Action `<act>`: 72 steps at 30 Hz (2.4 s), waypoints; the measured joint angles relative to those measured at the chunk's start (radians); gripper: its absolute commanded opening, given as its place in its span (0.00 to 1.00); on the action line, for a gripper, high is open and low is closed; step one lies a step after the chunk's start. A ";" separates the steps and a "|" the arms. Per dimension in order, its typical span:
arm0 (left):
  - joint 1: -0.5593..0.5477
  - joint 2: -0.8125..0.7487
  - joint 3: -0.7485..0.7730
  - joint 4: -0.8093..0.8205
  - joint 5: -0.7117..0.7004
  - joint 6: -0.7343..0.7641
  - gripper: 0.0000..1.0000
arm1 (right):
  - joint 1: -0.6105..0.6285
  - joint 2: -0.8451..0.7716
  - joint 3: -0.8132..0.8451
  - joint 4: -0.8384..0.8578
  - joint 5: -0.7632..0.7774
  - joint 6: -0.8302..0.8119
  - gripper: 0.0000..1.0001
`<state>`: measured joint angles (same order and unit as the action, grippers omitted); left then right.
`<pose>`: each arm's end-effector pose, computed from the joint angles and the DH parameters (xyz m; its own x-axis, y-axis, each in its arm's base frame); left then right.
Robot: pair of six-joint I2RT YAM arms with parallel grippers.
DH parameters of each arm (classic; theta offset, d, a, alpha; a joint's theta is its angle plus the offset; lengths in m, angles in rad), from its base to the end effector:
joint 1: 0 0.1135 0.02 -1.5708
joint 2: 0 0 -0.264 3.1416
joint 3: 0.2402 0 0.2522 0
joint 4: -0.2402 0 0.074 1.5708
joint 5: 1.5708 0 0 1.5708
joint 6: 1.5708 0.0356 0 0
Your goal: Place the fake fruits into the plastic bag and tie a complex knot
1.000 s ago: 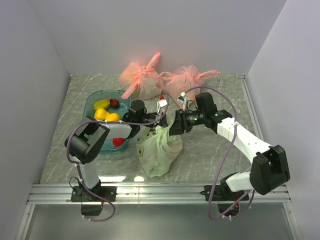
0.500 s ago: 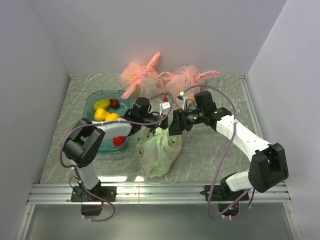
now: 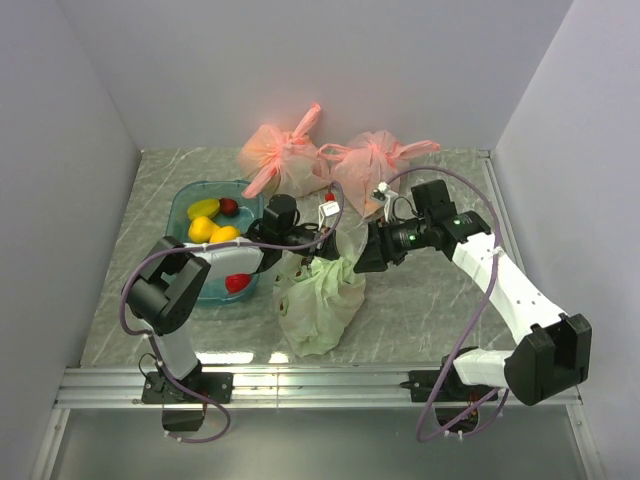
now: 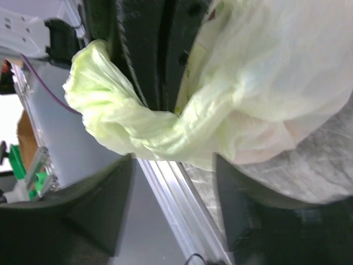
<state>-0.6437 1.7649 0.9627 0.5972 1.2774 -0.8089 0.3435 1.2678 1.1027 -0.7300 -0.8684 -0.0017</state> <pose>0.2730 -0.2474 0.2210 -0.7804 0.3239 -0.5349 0.5195 -0.1402 -0.8429 0.2294 0.1109 0.3087 -0.7336 -0.2635 -0.6265 -0.6683 0.4471 0.5945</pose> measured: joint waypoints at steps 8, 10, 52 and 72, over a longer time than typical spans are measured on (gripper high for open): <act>0.000 0.000 -0.005 0.025 -0.001 -0.018 0.00 | -0.002 0.018 -0.050 0.052 -0.038 0.034 0.46; 0.000 0.000 -0.007 0.028 -0.002 -0.020 0.00 | 0.010 0.034 -0.050 0.097 -0.043 0.059 0.46; 0.037 0.034 -0.106 0.418 -0.052 -0.318 0.01 | 0.087 0.058 -0.078 0.268 -0.035 0.159 0.34; 0.047 0.061 -0.150 0.448 -0.037 -0.337 0.00 | 0.156 0.058 -0.179 0.510 0.074 0.402 0.42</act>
<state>-0.5968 1.8263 0.8127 1.0451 1.2404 -1.1461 0.4995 1.3254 0.9234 -0.2203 -0.7948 0.4000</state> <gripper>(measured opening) 0.014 0.404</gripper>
